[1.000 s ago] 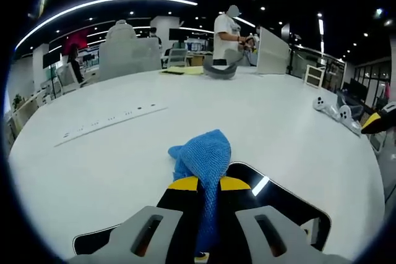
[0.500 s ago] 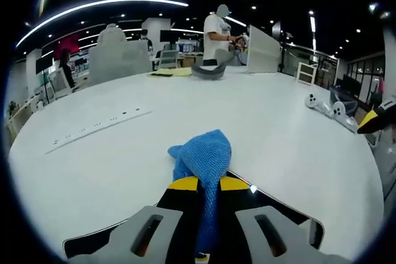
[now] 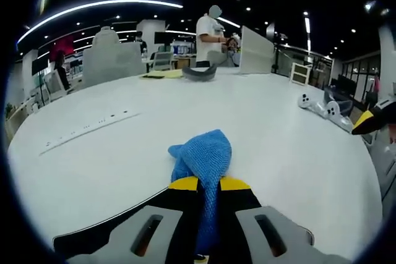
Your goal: Wipe the mirror surface with the cleaning cloth until all visible marks leave the cleaned area.
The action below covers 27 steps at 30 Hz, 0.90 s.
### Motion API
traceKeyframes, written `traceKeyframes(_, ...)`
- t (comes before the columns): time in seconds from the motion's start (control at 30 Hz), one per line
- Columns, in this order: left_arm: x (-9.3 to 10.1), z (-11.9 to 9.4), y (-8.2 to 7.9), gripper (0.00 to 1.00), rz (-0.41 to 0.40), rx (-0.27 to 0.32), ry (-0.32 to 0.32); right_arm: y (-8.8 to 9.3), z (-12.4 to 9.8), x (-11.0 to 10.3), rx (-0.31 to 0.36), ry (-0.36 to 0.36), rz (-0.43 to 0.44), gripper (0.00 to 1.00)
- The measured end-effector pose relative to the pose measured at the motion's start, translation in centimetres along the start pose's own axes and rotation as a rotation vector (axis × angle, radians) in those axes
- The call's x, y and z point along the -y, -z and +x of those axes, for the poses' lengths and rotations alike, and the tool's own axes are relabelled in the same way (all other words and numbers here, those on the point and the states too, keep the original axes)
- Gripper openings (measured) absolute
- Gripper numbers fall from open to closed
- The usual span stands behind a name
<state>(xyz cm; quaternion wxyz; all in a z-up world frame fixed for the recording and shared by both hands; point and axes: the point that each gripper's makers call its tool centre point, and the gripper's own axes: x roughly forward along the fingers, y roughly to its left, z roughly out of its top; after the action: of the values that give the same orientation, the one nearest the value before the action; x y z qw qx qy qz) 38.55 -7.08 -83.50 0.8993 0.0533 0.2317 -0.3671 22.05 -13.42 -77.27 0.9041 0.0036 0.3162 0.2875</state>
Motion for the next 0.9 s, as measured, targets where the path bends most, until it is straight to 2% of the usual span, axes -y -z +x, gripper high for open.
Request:
traceKeyframes(0.53,0.2,0.3,0.1,0.07,0.0,0.004,0.017,-0.3,-0.1,0.5,0.006,0.009,-0.005,0.94)
traceKeyframes(0.9,1.1,-0.8,0.8,0.07,0.002,0.009,0.032,-1.1,-0.7,0.4,0.036,0.025,-0.01,0.94)
